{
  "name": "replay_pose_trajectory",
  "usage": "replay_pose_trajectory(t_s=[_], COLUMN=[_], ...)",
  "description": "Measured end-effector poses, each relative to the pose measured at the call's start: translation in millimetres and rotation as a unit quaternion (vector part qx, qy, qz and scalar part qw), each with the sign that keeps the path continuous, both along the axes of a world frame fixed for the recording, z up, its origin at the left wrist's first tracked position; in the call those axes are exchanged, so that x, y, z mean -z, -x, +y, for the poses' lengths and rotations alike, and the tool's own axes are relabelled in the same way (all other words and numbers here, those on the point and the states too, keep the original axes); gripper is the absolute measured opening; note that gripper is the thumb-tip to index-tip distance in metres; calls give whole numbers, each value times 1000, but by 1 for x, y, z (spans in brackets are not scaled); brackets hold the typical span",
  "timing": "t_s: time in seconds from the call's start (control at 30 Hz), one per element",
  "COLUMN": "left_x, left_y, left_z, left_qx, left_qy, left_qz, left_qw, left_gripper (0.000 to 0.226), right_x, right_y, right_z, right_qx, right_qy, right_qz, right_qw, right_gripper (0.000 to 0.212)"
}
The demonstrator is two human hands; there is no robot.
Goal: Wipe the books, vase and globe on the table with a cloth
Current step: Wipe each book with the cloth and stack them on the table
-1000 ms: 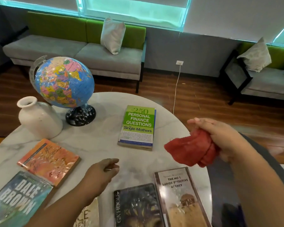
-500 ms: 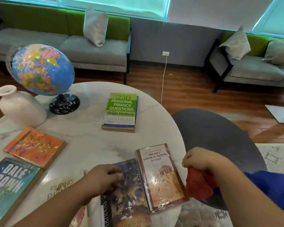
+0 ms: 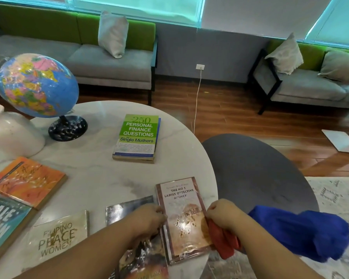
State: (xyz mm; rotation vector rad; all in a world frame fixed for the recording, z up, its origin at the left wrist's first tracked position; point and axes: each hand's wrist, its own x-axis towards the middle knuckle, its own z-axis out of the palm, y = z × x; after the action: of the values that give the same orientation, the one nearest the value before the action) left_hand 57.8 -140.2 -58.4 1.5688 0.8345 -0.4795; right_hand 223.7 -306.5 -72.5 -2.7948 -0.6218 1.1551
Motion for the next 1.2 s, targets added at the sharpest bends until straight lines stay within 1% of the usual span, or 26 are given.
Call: replay_pose_trajectory(t_s=[0.1,0.17,0.2,0.27,0.33,0.4,0.47,0.53,0.57,0.6,0.63,0.67,0.73,0.8,0.87,0.9,0.97,1.03,1.07,1.13,1.2], left_x=[3,2,2,3,3,8,17,25,29,32,35,37,40,41,41,40,40,40,41,43,45], left_y=[-5,-12,-16,-24,-28,-26,-22,-19,-18,-18,-17,-17,-17,-17,-19,-20,-21,-21,-21,-21,-20], left_z=[-1,-1,0,3,5,5,4,3,2,1,1,1,1,1,1,0,0,0,0,2,3], left_qx=[-20,-37,-26,45,118,155,183,205,219,233,248,260,274,278,279,283,289,290,290,290,288], left_qy=[-10,-15,-46,-154,-271,-365,-414,-426,-428,-433,-438,-442,-449,-452,-452,-453,-455,-454,-454,-454,-450], left_qz=[-16,-40,-47,-46,-41,-67,-87,-78,-68,-57,-46,-37,-28,-30,-27,-25,-21,-22,-23,-25,-26], left_qw=[1000,998,998,986,954,916,888,878,874,869,863,858,850,847,847,845,842,842,842,842,845], left_gripper=[27,24,24,30,42,59,77,92,98,103,106,106,105,105,104,104,103,103,103,103,103], right_x=[0,-5,-6,-11,-13,-13,-10,2,10,18,25,30,36,39,35,33,28,24,21,13,7], right_y=[-8,-15,-19,-26,-31,-32,-25,-12,-6,1,6,10,17,23,24,23,22,24,24,21,15], right_z=[5,8,9,11,10,7,2,-5,-10,-15,-19,-21,-23,-21,-18,-18,-16,-12,-10,-6,-5], right_qx=[5,13,23,39,81,120,117,64,15,-34,-64,-72,-61,-37,30,51,28,-24,-30,20,74], right_qy=[-16,-53,-80,-129,-175,-227,-276,-291,-276,-250,-232,-233,-268,-305,-342,-354,-349,-337,-335,-349,-367], right_qz=[-3,-2,-2,-9,-21,-62,-93,-95,-98,-108,-123,-137,-143,-140,-146,-163,-210,-235,-240,-248,-241], right_qw=[1000,999,997,991,981,964,949,950,956,962,963,960,951,941,928,919,913,911,911,904,895], right_gripper=[27,29,29,27,27,35,34,31,35,44,53,57,59,56,46,40,34,36,39,49,51])
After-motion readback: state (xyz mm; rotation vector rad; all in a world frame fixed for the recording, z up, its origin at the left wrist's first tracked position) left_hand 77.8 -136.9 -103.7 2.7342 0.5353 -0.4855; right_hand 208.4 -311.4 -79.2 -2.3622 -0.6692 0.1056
